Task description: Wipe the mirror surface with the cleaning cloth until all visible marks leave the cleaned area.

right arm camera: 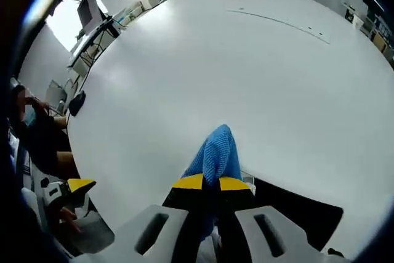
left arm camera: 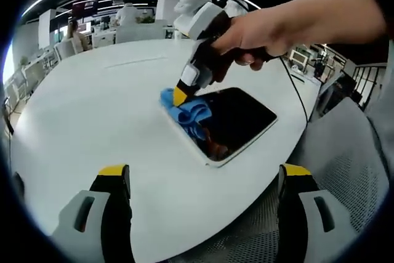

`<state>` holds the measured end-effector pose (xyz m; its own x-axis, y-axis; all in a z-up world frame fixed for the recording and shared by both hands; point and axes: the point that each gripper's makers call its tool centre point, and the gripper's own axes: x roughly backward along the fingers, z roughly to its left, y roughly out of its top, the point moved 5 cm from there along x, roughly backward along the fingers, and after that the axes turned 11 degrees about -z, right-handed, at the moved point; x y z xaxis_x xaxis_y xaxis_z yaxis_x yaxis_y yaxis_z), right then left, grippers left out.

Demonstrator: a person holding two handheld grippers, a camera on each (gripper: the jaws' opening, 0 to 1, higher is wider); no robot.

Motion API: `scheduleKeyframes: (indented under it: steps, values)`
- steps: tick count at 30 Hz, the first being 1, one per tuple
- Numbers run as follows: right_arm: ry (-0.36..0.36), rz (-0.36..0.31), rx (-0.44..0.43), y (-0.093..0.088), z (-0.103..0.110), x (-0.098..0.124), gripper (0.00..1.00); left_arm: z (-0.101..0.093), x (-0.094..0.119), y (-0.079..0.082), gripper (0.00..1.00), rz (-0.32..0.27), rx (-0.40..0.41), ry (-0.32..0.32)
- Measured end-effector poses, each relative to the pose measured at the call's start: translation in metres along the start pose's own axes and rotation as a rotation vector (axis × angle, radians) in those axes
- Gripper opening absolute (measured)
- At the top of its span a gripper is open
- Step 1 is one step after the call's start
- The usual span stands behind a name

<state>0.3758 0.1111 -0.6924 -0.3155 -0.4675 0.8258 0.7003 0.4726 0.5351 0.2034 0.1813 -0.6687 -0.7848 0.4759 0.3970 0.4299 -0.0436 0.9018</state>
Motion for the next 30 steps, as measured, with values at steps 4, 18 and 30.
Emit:
scheduleKeyframes:
  steps: [4, 18, 30]
  values:
    - [0.009, -0.007, -0.003, -0.001, -0.001, 0.001, 0.01, 0.001, -0.001, -0.001, 0.99, 0.003, -0.002, 0.004]
    - [0.000, -0.004, -0.040, -0.006, -0.015, 0.007, 0.01, 0.000, 0.001, 0.001, 0.99, 0.005, 0.002, 0.001]
    - [-0.030, -0.010, -0.029, -0.015, -0.033, 0.016, 0.01, 0.000, 0.007, 0.024, 0.99, -0.047, 0.010, 0.023]
